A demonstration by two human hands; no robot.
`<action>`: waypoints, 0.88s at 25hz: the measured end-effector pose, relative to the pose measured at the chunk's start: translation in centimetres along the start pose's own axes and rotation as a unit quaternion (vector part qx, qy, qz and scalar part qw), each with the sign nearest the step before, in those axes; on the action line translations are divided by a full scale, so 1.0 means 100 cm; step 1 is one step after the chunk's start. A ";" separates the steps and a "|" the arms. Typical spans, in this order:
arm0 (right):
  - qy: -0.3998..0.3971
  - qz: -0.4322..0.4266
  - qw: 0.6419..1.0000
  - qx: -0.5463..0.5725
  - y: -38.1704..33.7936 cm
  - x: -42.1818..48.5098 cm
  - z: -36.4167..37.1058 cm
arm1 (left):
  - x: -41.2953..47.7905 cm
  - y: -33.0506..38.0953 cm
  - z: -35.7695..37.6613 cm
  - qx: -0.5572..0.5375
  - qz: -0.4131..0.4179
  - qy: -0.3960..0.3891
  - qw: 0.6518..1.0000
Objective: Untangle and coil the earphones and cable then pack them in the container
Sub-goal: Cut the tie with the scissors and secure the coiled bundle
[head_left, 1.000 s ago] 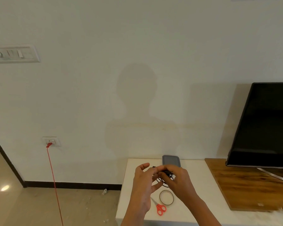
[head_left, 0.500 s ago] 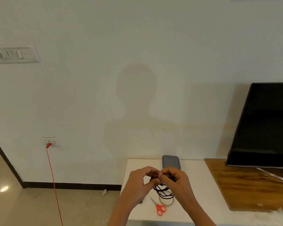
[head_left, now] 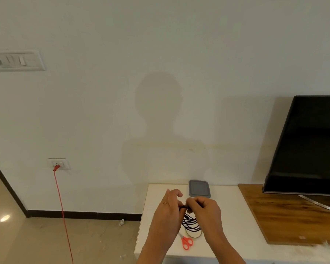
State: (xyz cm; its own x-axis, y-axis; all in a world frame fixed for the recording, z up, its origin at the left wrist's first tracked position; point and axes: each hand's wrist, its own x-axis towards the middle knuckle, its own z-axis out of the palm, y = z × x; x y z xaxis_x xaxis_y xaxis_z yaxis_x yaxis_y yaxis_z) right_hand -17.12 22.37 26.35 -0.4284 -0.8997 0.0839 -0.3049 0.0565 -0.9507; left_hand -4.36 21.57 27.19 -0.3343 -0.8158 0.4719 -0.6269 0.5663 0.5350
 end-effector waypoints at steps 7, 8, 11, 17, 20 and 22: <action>-0.146 0.162 0.975 -0.032 -0.014 0.028 -0.013 | 0.000 -0.006 0.008 0.167 0.164 0.104 0.967; -0.155 0.161 0.974 -0.045 -0.016 0.031 -0.014 | 0.000 -0.006 0.009 0.179 0.163 0.108 0.964; -0.161 0.107 0.979 -0.059 -0.016 0.036 -0.020 | 0.005 -0.003 0.009 0.188 0.156 0.126 0.961; -0.206 0.023 0.978 -0.006 -0.022 0.038 -0.035 | 0.011 0.005 0.003 0.105 0.089 0.104 0.985; -0.296 -0.057 0.953 0.004 -0.016 0.039 -0.051 | 0.014 0.007 -0.007 -0.006 -0.009 0.033 0.999; -0.302 -0.112 0.947 0.016 -0.012 0.038 -0.057 | 0.017 0.008 -0.013 -0.093 -0.069 -0.007 0.993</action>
State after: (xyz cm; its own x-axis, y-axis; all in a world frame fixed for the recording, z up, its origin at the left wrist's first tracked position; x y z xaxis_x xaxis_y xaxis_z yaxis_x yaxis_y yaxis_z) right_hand -23.24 21.32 29.56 0.2107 -0.9715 0.1082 -0.3009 -0.1698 -0.9384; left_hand -4.53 20.84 29.32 -0.2647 -0.8883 0.3753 -0.5272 0.4591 0.7150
